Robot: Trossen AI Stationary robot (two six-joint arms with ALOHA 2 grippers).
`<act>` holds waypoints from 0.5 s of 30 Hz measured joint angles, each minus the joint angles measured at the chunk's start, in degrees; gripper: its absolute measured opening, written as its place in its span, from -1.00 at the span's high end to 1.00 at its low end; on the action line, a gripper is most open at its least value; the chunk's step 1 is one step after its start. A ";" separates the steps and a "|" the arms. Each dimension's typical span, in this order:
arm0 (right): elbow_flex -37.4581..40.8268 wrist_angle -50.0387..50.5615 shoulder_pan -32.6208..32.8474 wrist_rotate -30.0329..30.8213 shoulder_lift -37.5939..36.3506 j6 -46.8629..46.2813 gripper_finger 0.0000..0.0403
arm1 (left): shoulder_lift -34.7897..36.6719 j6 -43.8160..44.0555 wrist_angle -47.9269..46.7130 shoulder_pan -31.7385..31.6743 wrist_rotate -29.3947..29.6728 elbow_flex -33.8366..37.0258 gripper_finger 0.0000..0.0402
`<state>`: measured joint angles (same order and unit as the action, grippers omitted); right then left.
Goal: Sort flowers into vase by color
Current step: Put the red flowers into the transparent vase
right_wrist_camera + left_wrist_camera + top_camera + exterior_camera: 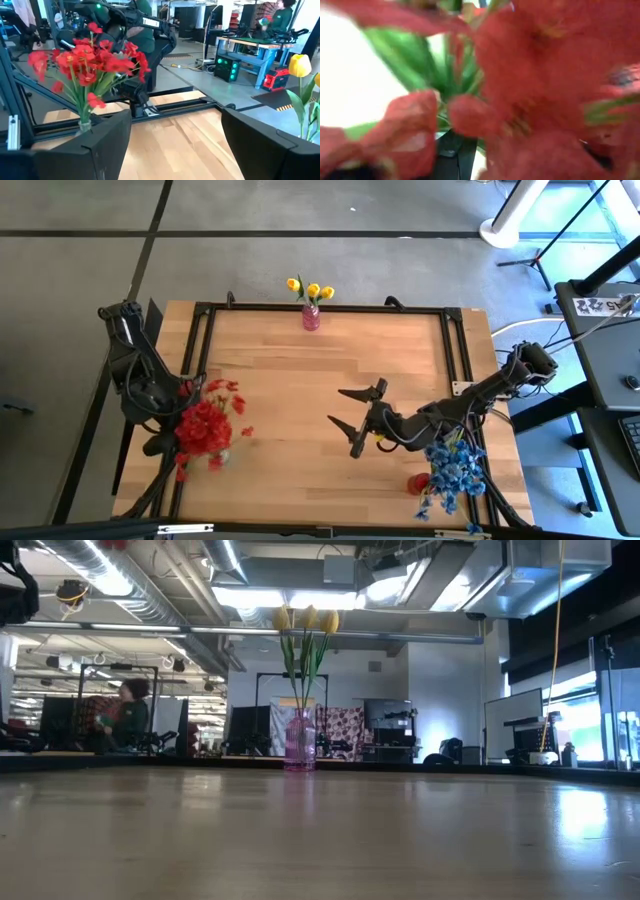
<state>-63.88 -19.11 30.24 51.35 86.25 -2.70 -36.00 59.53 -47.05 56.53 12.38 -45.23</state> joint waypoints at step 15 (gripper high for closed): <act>0.00 1.43 -0.02 0.30 -0.01 -0.05 -0.53 | -0.20 4.88 -4.67 -1.18 4.42 0.01 0.24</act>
<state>-63.88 -17.68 30.22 51.65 86.24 -2.75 -36.20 64.41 -51.72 55.35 16.80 -45.22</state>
